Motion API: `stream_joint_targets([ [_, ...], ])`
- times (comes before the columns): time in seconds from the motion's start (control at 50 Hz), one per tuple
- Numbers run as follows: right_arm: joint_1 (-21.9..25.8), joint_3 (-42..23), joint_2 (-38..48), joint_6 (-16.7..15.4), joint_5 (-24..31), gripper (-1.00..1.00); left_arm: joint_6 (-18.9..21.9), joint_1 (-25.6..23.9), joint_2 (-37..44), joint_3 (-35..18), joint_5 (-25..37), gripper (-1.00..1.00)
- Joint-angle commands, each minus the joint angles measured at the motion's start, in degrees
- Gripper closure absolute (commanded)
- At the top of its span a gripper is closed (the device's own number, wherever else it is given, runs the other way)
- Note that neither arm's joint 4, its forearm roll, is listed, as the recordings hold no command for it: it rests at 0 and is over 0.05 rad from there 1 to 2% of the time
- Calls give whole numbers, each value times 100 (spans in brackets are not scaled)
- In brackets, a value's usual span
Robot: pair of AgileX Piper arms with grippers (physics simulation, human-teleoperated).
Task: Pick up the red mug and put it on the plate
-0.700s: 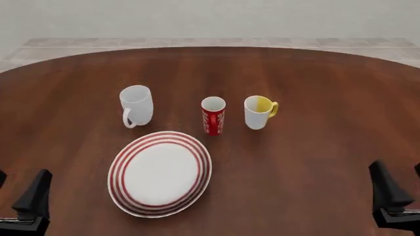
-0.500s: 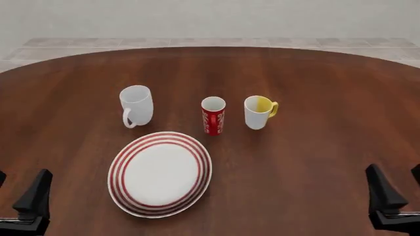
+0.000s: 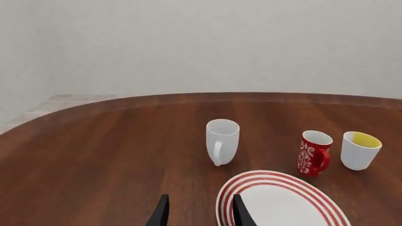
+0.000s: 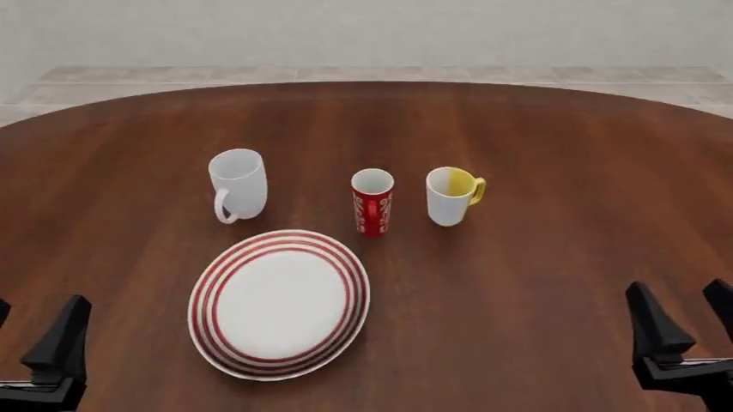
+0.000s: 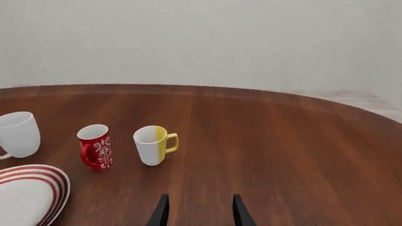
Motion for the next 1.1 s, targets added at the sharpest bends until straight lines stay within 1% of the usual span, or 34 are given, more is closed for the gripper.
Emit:
stream_joint_targets([
  [0.02, 12, -245, 1227, 27, -640, -100, -3, -4, 10, 0, -13, -100],
  [0.06, -24, -382, 1376, -66, -618, -100, -4, -4, 18, -11, -12, -100],
  [0.08, -25, -604, 1491, -114, -486, -100, 0, -7, 13, -5, -13, -100],
  [0.12, -188, -879, 1956, -213, -429, -100, -4, -5, 7, 0, -11, -100],
  [0.14, -290, -947, 2014, -374, -419, -100, -4, -4, 2, 1, -6, -100],
  [0.16, -240, -1093, 2101, -535, -318, -100, -2, -6, 1, -1, -6, -100],
  [0.18, -87, -1223, 2063, -497, -184, -100, -2, -7, 5, -4, -9, -100],
  [0.26, -116, -1787, 2002, -540, 361, -100, -4, -6, 16, -10, -13, -100],
  [0.3, -284, -2034, 2128, -735, 503, -100, -6, -6, 12, -9, -11, -100],
  [0.32, -227, -2178, 2254, -818, 566, -100, -7, -6, 11, -5, -15, -100],
  [0.36, -12, -2421, 2300, -675, 696, -100, -12, -6, 5, 3, -16, -100],
  [0.44, 146, -2797, 2589, -1045, 837, -100, -17, -4, -5, -2, -10, -100],
  [0.5, 255, -3200, 2852, -852, 1094, -100, -15, -3, -5, 3, -16, -100],
  [0.52, 283, -3314, 2903, -677, 1161, -100, -14, -5, -17, 8, -10, -100],
  [0.56, 274, -3539, 2949, -657, 1291, -100, -16, -8, -10, -1, -14, -100],
  [0.58, 339, -3656, 2925, -550, 1333, -100, -18, -10, -11, 1, -15, -100],
  [0.6, 357, -3738, 3010, -594, 1392, -100, -18, -12, -11, -20, 1, -100],
  [0.62, 454, -3844, 3098, -520, 1445, -100, -17, -13, -9, -33, 11, -100],
  [0.66, 736, -4111, 3333, -210, 1611, -100, -12, -15, -6, -34, 11, -100],
  [0.68, 1104, -4322, 3379, 231, 1655, -100, -13, -17, -9, -26, 7, -100],
  [0.7, 858, -4358, 3166, 225, 1584, -100, -14, -17, -9, -24, 4, -100],
  [0.72, 721, -4486, 3276, 265, 1659, -100, -13, -18, -9, -41, 17, -100],
  [0.76, 778, -4627, 3427, 689, 1692, -100, -9, -22, -11, -5, -19, -100],
  [0.78, 1175, -4780, 3705, 798, 1791, -100, -10, -20, -12, -2, -22, -100],
  [0.8, 1170, -4822, 3704, 869, 1781, -100, -9, -21, -13, -2, -23, -100],
  [0.84, 1204, -4911, 3728, 817, 1813, -100, -10, -19, -11, -2, -24, -100],
  [0.86, 1314, -5173, 3930, 578, 1941, -100, -10, -19, -12, -23, -7, -100],
  [0.92, 1254, -5532, 4248, 646, 2061, -100, -7, -25, -14, -13, -17, -100],
  [0.94, 1343, -5700, 4437, 460, 2158, -100, -8, -27, -13, -14, -17, -100],
  [0.98, 1235, -5917, 4646, 228, 2198, -100, -9, -25, -11, -24, -11, -100],
  [1.0, 1227, -6017, 4771, 217, 2236, -100, -7, -26, -12, -24, -11, -100],
  [1.02, 1164, -6088, 4842, 357, 2231, -100, -6, -25, -13, -21, -16, -100],
  [1.06, 1175, -6265, 5082, 295, 2241, -100, -7, -23, -17, 3, -39, -100],
  [1.1, 1202, -6415, 5351, 429, 2269, -100, -10, -23, -13, -8, -35, -100],
])
